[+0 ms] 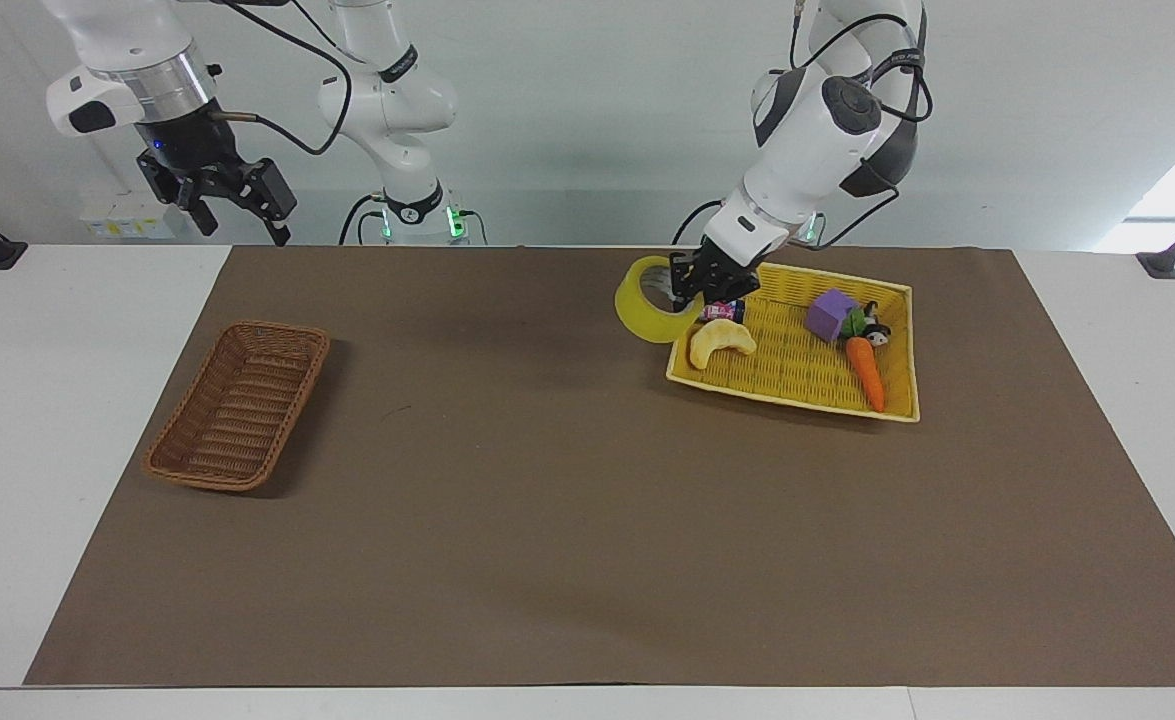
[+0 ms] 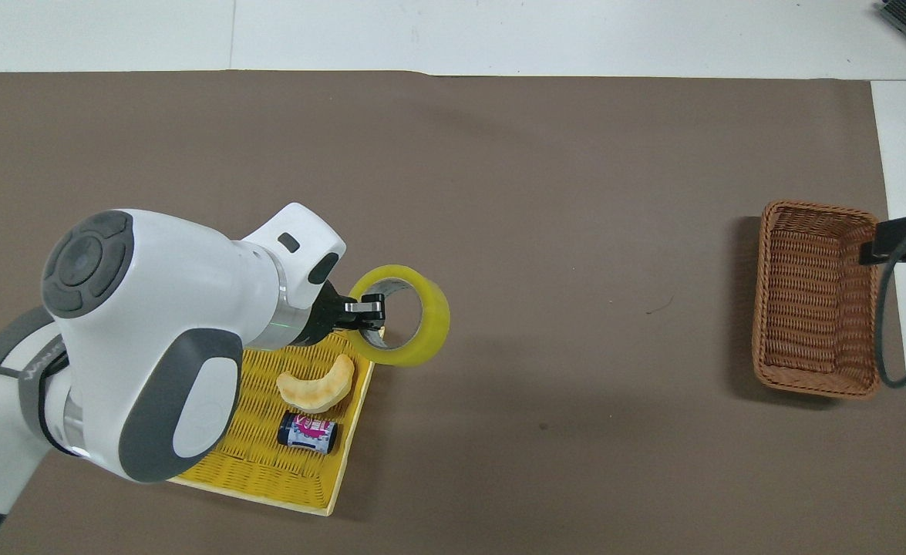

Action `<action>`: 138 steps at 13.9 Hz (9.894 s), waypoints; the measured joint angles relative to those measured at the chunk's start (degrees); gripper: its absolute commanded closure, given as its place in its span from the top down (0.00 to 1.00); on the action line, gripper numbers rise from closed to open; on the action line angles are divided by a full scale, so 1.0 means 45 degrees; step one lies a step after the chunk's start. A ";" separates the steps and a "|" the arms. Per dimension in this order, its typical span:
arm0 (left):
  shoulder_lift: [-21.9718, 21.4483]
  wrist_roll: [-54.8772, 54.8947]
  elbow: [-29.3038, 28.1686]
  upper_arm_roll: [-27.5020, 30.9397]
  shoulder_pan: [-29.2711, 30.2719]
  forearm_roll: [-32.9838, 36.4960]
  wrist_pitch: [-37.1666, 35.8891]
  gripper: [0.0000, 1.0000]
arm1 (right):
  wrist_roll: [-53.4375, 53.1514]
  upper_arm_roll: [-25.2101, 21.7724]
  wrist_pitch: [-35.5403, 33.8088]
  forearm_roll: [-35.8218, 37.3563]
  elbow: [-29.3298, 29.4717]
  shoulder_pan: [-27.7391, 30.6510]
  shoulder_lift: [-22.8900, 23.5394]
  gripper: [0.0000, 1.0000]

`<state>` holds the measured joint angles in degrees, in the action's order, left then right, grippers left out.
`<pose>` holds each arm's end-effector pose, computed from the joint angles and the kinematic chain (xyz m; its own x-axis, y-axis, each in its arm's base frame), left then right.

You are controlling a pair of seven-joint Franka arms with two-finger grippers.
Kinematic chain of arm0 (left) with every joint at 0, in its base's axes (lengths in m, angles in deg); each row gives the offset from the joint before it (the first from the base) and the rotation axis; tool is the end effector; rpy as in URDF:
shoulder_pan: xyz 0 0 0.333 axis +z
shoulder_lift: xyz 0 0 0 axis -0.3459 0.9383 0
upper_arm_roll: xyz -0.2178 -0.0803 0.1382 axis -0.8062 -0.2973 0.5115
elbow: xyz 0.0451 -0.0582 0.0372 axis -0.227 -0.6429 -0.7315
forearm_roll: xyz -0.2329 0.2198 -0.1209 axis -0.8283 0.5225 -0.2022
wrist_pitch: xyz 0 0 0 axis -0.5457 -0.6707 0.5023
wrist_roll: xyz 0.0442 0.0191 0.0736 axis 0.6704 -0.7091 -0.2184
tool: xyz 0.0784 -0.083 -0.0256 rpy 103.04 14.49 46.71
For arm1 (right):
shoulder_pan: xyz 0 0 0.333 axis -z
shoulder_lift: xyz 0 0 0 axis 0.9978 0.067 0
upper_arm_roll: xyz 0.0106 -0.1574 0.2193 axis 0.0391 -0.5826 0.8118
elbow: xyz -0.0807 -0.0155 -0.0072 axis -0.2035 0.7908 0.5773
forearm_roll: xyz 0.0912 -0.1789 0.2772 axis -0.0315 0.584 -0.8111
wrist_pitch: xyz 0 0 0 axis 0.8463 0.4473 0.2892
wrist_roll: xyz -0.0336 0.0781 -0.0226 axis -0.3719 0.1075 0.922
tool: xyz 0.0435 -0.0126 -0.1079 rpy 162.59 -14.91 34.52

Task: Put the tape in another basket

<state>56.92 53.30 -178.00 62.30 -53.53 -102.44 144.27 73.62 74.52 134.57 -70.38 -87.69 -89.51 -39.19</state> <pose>0.4354 -0.2744 0.4696 0.9981 -0.0043 -0.0609 0.0189 -0.9262 0.3765 0.4808 -0.0296 0.6070 0.9732 -0.2275 0.0344 -0.2267 -0.9736 -0.0270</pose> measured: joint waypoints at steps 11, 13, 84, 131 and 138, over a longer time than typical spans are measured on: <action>0.0106 -0.3124 0.0851 -0.2480 -0.0071 -0.2972 0.0930 0.00 | 0.0620 0.0104 -0.0340 -0.0054 0.0003 -0.0281 -0.0011 1.00; 0.0154 -0.3273 0.0851 -0.2605 -0.0072 -0.3492 0.1128 0.00 | 0.1061 0.0430 -0.0302 -0.0787 -0.0060 -0.0804 -0.0010 1.00; 0.0418 0.5505 0.4819 -0.2720 0.7989 0.5313 -0.6690 1.00 | 1.2451 0.0320 0.4962 -0.6584 -0.4415 0.6198 0.4903 1.00; 0.0084 0.5482 0.5430 -0.2672 0.8118 0.5334 -0.7012 1.00 | 0.1374 0.0878 -0.0562 0.0122 0.0025 0.0438 -0.0155 1.00; 0.0084 0.5481 0.5430 -0.2672 0.8118 0.5334 -0.7012 1.00 | 0.1574 0.0966 -0.0562 0.0137 0.0132 0.0487 -0.0160 1.00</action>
<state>57.29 77.96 -153.57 50.28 -17.00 -78.43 112.72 80.70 78.87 132.04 -69.77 -87.10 -87.31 -39.90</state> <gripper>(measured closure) 0.000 0.000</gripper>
